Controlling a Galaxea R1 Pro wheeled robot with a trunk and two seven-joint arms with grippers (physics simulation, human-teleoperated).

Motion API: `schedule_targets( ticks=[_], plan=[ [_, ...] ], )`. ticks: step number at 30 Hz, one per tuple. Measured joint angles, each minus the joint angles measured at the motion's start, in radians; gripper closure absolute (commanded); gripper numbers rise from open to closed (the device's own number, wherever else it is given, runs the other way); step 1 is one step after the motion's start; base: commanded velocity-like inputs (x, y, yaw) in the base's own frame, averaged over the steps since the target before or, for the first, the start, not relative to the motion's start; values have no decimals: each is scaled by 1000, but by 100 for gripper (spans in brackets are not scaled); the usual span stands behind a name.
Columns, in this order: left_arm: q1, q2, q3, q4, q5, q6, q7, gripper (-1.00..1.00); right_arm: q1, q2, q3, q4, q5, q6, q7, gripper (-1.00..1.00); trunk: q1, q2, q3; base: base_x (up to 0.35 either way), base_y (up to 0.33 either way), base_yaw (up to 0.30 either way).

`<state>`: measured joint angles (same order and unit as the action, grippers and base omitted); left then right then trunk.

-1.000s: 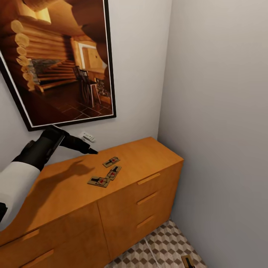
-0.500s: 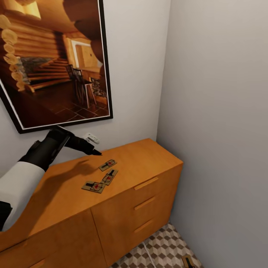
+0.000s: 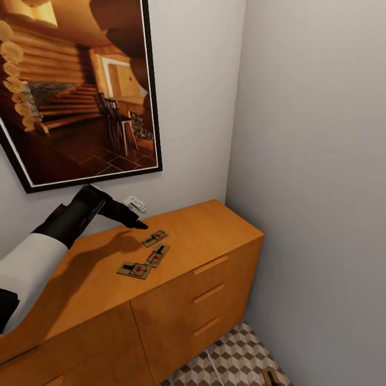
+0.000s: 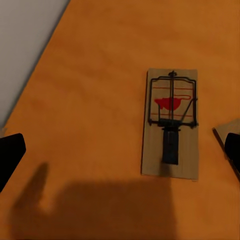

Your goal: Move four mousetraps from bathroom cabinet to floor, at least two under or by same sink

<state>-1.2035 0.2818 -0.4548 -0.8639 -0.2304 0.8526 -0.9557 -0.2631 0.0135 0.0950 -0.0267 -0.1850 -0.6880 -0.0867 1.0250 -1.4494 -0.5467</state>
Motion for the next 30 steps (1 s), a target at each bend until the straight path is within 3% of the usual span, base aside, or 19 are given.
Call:
schedule_targets(
  ticks=[14, 30],
  plan=[
    [0, -8, -64, 5, 0, 0, 0, -100, 0, 0, 0, 0, 0, 0, 0, 100, 0, 0, 0, 0, 0, 0],
    [0, -17, -72, 38, 0, 0, 2, -100, 0, 0, 0, 0, 0, 0, 0, 100, 0, 0, 0, 0, 0, 0]
  ],
)
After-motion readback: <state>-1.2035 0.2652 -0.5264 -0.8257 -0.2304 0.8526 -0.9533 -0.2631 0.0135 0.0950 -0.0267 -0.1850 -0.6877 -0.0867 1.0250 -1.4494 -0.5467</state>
